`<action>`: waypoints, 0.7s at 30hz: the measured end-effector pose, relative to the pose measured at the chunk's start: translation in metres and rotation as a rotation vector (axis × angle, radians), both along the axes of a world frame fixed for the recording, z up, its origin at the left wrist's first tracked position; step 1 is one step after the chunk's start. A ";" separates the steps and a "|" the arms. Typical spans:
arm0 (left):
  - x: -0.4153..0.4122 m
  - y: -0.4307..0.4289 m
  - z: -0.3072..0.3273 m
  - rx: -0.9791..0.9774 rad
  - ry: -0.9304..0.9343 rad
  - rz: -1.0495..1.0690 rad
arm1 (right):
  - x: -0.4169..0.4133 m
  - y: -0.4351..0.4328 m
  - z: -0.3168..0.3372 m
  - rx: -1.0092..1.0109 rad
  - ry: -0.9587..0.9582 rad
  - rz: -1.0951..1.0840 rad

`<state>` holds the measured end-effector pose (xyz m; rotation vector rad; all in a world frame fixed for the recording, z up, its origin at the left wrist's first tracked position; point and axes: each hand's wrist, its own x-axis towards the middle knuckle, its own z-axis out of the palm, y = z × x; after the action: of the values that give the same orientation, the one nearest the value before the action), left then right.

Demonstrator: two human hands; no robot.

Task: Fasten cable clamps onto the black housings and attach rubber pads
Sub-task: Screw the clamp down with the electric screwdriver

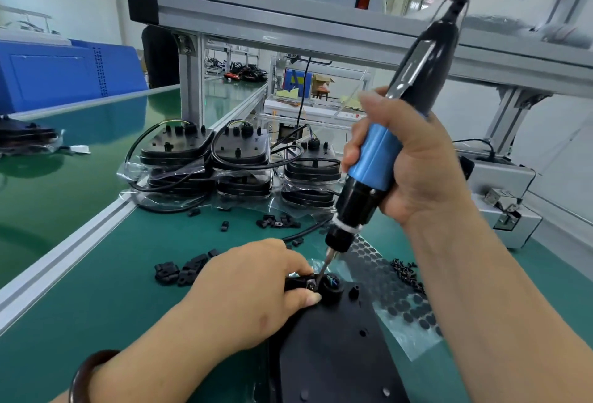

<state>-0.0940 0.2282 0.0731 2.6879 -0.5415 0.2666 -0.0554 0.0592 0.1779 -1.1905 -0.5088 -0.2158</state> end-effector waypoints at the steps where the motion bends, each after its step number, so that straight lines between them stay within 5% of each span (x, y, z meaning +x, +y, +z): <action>1: 0.001 0.000 -0.001 0.007 0.006 -0.004 | 0.001 -0.004 0.005 0.042 0.009 0.004; 9: 0.015 0.018 0.006 -0.015 0.191 -0.212 | 0.001 -0.029 0.023 0.203 0.065 -0.136; 21: -0.004 0.003 0.013 0.122 -0.149 -0.094 | -0.004 -0.020 0.024 0.130 -0.006 -0.118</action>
<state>-0.0976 0.2311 0.0859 2.7644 -0.7482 0.4222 -0.0591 0.0394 0.2018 -1.0943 -0.4234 -0.3485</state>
